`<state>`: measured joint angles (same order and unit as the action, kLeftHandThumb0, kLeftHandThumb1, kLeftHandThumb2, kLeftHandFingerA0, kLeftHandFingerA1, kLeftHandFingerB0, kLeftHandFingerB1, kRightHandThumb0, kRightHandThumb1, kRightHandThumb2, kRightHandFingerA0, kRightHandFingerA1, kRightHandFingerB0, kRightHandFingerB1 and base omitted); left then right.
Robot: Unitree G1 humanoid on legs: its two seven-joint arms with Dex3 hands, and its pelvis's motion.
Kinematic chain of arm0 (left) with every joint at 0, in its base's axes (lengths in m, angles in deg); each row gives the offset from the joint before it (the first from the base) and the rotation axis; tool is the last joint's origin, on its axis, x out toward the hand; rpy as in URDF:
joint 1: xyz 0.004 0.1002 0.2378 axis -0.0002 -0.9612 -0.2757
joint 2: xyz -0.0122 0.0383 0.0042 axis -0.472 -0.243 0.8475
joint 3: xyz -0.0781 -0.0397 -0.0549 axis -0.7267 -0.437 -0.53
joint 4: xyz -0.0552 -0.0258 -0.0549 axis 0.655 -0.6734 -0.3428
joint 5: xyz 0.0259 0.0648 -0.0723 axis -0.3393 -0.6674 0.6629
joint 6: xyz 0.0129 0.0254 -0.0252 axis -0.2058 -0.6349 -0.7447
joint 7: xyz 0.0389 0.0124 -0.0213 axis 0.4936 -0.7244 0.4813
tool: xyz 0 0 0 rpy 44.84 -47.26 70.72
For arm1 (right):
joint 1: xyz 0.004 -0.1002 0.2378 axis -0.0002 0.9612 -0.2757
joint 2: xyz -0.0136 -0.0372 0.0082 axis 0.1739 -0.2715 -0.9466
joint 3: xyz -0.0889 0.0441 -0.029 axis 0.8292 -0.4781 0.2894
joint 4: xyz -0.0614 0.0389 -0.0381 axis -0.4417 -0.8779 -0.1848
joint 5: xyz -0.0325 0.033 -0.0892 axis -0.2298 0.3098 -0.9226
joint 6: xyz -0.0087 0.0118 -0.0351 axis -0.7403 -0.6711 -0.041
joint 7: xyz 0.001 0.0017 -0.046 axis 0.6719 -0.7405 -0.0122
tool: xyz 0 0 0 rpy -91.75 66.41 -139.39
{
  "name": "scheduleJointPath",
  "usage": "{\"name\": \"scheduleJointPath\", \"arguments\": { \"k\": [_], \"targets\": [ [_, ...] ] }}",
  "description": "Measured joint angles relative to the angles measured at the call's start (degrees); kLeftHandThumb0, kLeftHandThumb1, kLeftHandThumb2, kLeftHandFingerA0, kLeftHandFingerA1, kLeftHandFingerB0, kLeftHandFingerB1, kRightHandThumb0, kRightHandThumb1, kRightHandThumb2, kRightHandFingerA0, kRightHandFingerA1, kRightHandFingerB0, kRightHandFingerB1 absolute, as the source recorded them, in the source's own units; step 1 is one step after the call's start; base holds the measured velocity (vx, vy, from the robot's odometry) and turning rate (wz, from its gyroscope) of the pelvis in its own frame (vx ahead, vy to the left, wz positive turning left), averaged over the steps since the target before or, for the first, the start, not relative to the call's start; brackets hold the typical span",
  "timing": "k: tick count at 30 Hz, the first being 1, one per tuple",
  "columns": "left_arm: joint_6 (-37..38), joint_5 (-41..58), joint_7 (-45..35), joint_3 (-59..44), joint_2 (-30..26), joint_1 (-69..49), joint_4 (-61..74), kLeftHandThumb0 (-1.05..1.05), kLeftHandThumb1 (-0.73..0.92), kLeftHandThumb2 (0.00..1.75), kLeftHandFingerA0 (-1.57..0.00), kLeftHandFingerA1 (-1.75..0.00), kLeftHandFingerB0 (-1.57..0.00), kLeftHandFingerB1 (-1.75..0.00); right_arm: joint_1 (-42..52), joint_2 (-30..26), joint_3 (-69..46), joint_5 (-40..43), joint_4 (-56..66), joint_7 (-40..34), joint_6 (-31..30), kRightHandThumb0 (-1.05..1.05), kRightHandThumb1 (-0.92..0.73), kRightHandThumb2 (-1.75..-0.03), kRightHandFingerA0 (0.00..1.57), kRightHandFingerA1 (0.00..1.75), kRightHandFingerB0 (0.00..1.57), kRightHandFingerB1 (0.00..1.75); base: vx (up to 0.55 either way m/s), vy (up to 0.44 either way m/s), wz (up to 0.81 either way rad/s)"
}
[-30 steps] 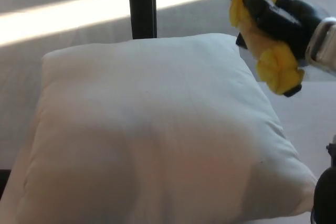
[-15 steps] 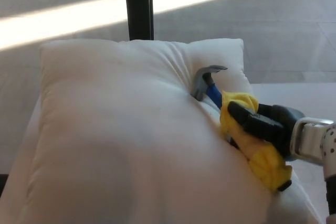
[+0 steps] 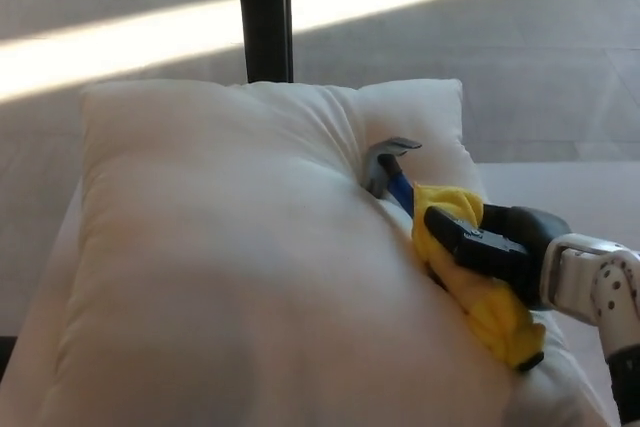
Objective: A hammer is kept on the right hand side and a pillow is kept on the left hand side on the desk infront of the robot and the robot uses its right hand to pick up the hammer and makes a downward swinging motion to hit the pillow
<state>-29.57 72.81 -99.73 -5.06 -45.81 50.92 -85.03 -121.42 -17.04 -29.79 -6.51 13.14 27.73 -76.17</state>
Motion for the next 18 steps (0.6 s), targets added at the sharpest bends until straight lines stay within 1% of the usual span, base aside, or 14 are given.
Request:
{"name": "scheduleJointPath", "arguments": {
  "k": [1,3,4,5,6,8,9,10,11,12,13,14,15,18],
  "targets": [
    [0.0,0.0,0.0,0.0,0.0,0.0,0.0,-0.79,0.8,0.64,-0.75,-0.56,-0.66,-0.49,-0.7,0.0,-0.7,0.1,-0.1,-0.2,-0.3,-0.35,-0.87,-0.87,1.07,1.75,0.68,1.67,0.0,0.0,0.0],
    [0.0,0.0,0.0,0.0,0.0,0.0,0.0,-0.79,0.8,0.64,-0.75,-0.56,-0.66,-0.49,-1.8,0.0,-0.8,0.1,-0.1,-0.3,-0.9,-0.35,-0.87,-0.87,1.07,1.75,0.68,1.67,0.0,0.0,0.0],
    [0.0,0.0,0.0,0.0,0.0,0.0,0.0,-0.78,0.8,0.64,-0.77,-0.57,-0.67,-0.49,-2.5,0.0,-1.0,0.1,0.0,-0.5,-1.4,-0.36,-0.78,-0.92,1.07,1.75,0.77,1.65,0.0,0.0,0.0],
    [0.0,0.0,0.0,0.0,0.0,0.0,0.0,-0.8,0.79,0.64,-0.78,-0.61,-0.68,-0.5,-3.3,0.1,-1.8,0.3,0.2,-0.6,-2.0,-0.37,-0.78,-0.94,1.07,1.75,0.75,1.67,0.0,0.0,0.0],
    [0.0,0.0,0.0,0.0,0.0,-0.1,0.0,-0.8,0.79,0.63,-0.75,-0.58,-0.69,-0.5,-4.0,0.1,-2.6,0.5,0.5,-0.6,-2.7,-0.34,-0.72,-1.0,1.05,1.75,0.7,1.63,0.0,0.0,0.0],
    [0.0,0.1,0.0,-0.1,0.0,-0.1,0.0,-0.8,0.79,0.63,-0.77,-0.59,-0.71,-0.51,-6.0,0.3,-5.5,1.2,1.5,-1.0,-4.6,-0.35,-0.71,-1.0,1.03,1.75,0.67,1.62,0.0,0.0,0.0],
    [0.0,0.1,0.0,-0.1,0.0,0.0,0.0,-0.81,0.81,0.64,-0.73,-0.61,-0.65,-0.51,-7.2,0.4,-6.8,1.6,2.2,-1.4,-5.5,-0.36,-0.7,-1.02,1.03,1.75,0.67,1.65,0.0,0.0,0.0],
    [0.0,0.1,0.0,-0.1,0.0,0.0,0.0,-0.81,0.8,0.64,-0.75,-0.59,-0.69,-0.51,-7.9,0.5,-7.4,1.7,2.4,-1.5,-6.0,-0.37,-0.75,-0.92,1.02,1.75,0.65,1.59,0.0,0.0,0.0],
    [0.0,0.1,-0.1,-0.1,0.0,0.0,0.0,-0.81,0.8,0.64,-0.75,-0.59,-0.69,-0.51,-9.4,0.5,-8.8,2.1,2.7,-1.9,-7.1,-0.37,-0.75,-0.92,1.02,1.75,0.65,1.59,0.0,0.0,0.0],
    [0.0,0.1,-0.1,0.0,0.0,-0.1,0.0,-0.8,0.8,0.64,-0.74,-0.57,-0.66,-0.5,-11.0,0.5,-10.4,2.4,2.8,-2.2,-8.2,-0.35,-0.73,-0.95,1.01,1.75,0.65,1.55,0.0,0.0,0.0],
    [0.0,0.1,-0.1,0.0,0.0,-0.1,0.0,-0.81,0.79,0.64,-0.71,-0.55,-0.66,-0.5,-12.0,0.6,-11.6,2.6,3.1,-2.5,-9.1,-0.34,-0.7,-1.02,1.02,1.75,0.71,1.56,0.0,0.0,0.0],
    [0.0,0.1,-0.1,0.0,0.0,-0.1,0.0,-0.81,0.79,0.64,-0.71,-0.55,-0.66,-0.5,-13.1,0.6,-13.0,2.9,3.6,-2.8,-10.1,-0.34,-0.7,-1.02,1.02,1.75,0.71,1.56,0.0,0.0,0.0],
    [0.0,0.1,-0.1,0.0,0.0,-0.2,0.0,-0.81,0.79,0.64,-0.74,-0.56,-0.68,-0.5,-14.3,0.5,-14.3,3.3,4.0,-2.9,-11.0,-0.33,-0.63,-1.12,1.03,1.75,0.76,1.55,0.0,0.0,0.0],
    [0.0,0.1,-0.1,-0.1,0.0,-0.2,0.0,-0.79,0.8,0.64,-0.75,-0.55,-0.66,-0.49,-17.6,0.2,-17.3,4.5,4.7,-3.0,-13.2,-0.3,-0.58,-1.19,1.03,1.75,0.78,1.5,0.0,0.0,0.0]
  ]
}}
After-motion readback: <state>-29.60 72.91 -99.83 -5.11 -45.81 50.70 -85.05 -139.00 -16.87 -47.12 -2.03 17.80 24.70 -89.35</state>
